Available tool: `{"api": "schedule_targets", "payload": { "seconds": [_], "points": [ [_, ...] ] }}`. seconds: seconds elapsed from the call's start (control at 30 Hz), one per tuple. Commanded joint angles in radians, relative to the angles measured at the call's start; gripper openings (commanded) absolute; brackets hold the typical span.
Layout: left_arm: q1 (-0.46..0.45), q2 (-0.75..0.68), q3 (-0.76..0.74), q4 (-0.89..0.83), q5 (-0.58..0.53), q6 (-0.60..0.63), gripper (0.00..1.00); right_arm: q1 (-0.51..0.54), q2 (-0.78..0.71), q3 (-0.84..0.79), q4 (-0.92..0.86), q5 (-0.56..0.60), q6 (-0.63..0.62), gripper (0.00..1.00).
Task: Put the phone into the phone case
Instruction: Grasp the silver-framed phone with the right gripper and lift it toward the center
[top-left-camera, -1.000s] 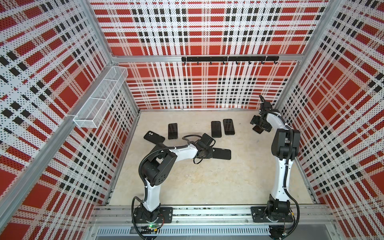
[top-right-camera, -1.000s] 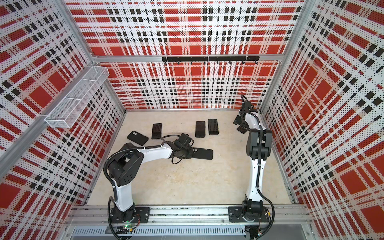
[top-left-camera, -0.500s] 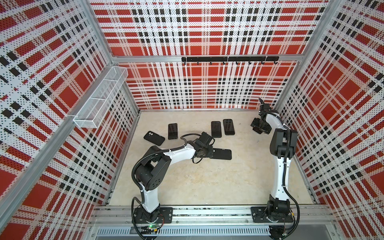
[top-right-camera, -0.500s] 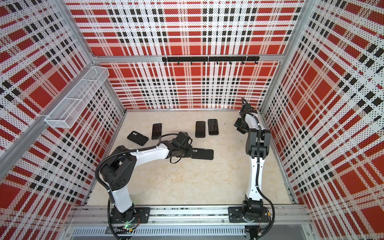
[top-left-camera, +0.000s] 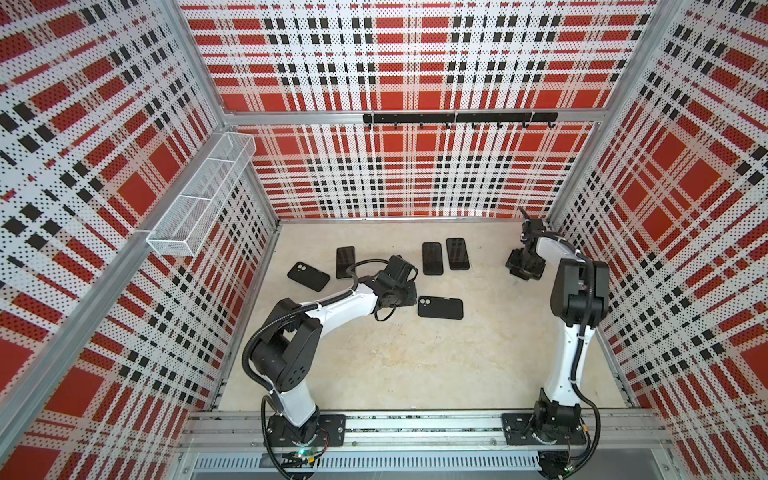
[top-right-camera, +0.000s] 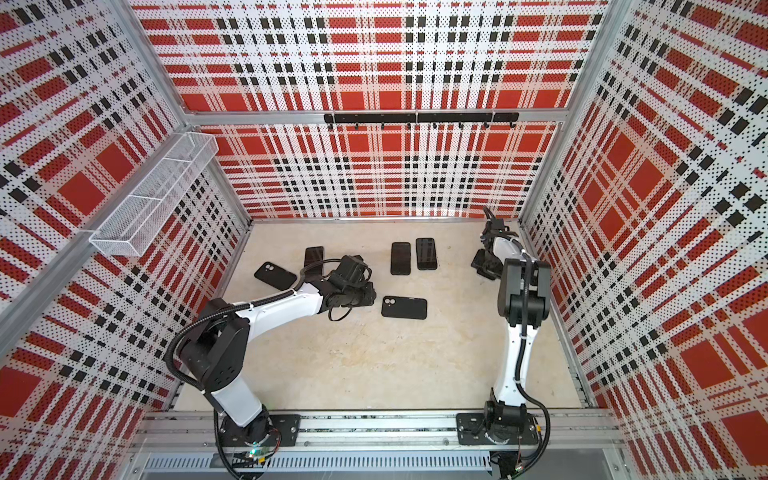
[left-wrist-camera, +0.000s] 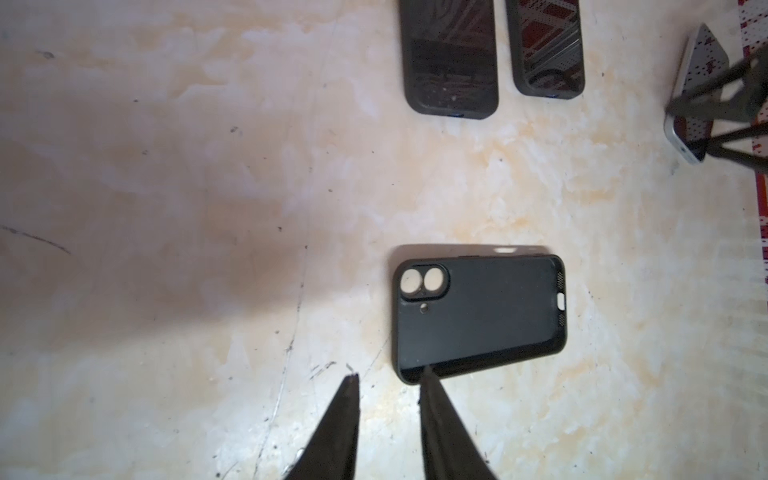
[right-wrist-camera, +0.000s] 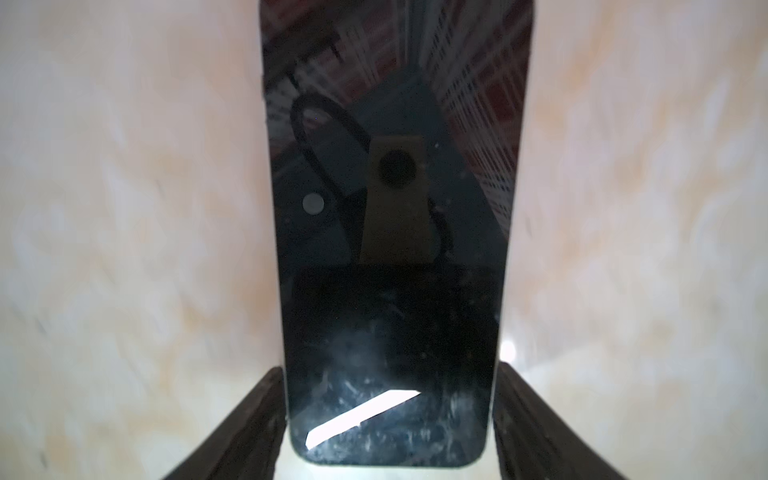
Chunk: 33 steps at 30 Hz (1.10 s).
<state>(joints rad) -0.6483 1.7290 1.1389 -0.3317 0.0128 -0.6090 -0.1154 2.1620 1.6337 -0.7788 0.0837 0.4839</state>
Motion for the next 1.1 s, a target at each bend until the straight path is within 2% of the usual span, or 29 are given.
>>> {"api": "schedule_targets", "payload": {
  "seconds": [0.0, 0.13, 0.2, 0.23, 0.53, 0.73, 0.8, 0.97, 1.07],
  "points": [
    [0.008, -0.028, -0.01, -0.012, -0.013, 0.029, 0.29, -0.007, -0.119, -0.161, -0.023, -0.046, -0.026, 0.74],
    [0.004, -0.03, -0.009, -0.01, -0.007, 0.029, 0.29, -0.008, -0.242, -0.343, -0.033, -0.112, -0.04, 0.77],
    [0.001, -0.032, -0.01, -0.009, -0.007, 0.029, 0.29, -0.009, -0.269, -0.364, -0.053, -0.119, -0.054, 0.88],
    [0.001, -0.031, -0.01, -0.006, -0.007, 0.029, 0.29, -0.011, -0.272, -0.358, -0.057, -0.11, -0.058, 0.99],
    [-0.005, -0.041, -0.022, 0.0, -0.011, 0.034, 0.29, -0.049, -0.144, -0.203, -0.073, -0.067, -0.093, 1.0],
    [0.008, -0.048, -0.021, 0.012, 0.017, 0.041, 0.29, -0.053, -0.081, -0.175, -0.083, -0.079, -0.137, 0.94],
    [0.01, -0.049, -0.015, 0.013, 0.02, 0.042, 0.29, -0.052, -0.083, -0.173, -0.089, -0.072, -0.149, 0.87],
    [0.036, -0.049, 0.002, 0.013, 0.055, 0.066, 0.3, -0.053, -0.136, -0.176, -0.1, -0.081, -0.206, 0.6],
    [0.074, -0.06, 0.018, 0.017, 0.107, 0.09, 0.31, -0.04, -0.192, -0.184, -0.099, -0.143, -0.295, 0.6]
  ]
}}
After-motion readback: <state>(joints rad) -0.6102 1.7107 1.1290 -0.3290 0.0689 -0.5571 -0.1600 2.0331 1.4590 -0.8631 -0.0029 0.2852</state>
